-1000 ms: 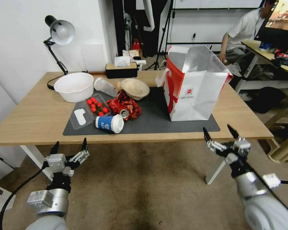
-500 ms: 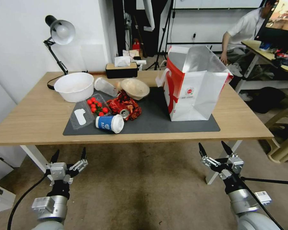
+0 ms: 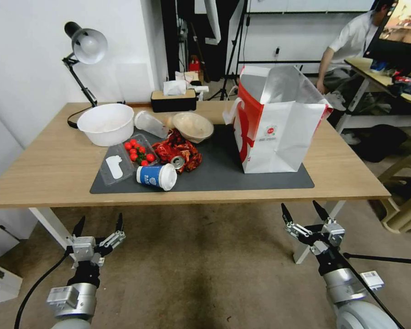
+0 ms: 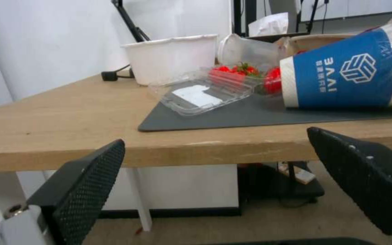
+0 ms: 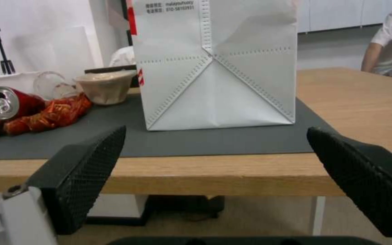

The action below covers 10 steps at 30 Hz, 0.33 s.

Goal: Pick up the food delivery bag from the floor and place it on the table.

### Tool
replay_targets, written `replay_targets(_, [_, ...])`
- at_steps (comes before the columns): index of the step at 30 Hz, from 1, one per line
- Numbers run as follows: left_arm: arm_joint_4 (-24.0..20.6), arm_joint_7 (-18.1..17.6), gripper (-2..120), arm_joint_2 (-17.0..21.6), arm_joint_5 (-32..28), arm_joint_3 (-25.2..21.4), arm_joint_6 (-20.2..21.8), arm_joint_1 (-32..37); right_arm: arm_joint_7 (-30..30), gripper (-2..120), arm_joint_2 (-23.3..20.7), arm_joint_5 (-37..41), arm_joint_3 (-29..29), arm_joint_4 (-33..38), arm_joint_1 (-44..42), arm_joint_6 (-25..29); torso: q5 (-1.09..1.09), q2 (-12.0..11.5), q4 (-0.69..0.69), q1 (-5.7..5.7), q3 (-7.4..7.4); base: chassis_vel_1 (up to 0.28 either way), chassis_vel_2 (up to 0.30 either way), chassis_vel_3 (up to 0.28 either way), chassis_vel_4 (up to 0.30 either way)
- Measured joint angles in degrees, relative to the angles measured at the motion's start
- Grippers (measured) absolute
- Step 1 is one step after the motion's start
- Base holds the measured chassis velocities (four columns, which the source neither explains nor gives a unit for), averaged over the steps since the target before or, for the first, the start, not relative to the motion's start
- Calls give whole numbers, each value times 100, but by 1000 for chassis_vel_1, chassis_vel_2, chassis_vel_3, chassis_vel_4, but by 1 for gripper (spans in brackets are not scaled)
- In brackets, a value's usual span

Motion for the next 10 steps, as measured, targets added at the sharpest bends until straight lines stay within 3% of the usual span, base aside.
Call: replay_targets(10, [11,-15,100,4,3,-9,-30,9,-6,100,-10,19,7,0,4,3,0,0,0,0,0,0,0,0,0])
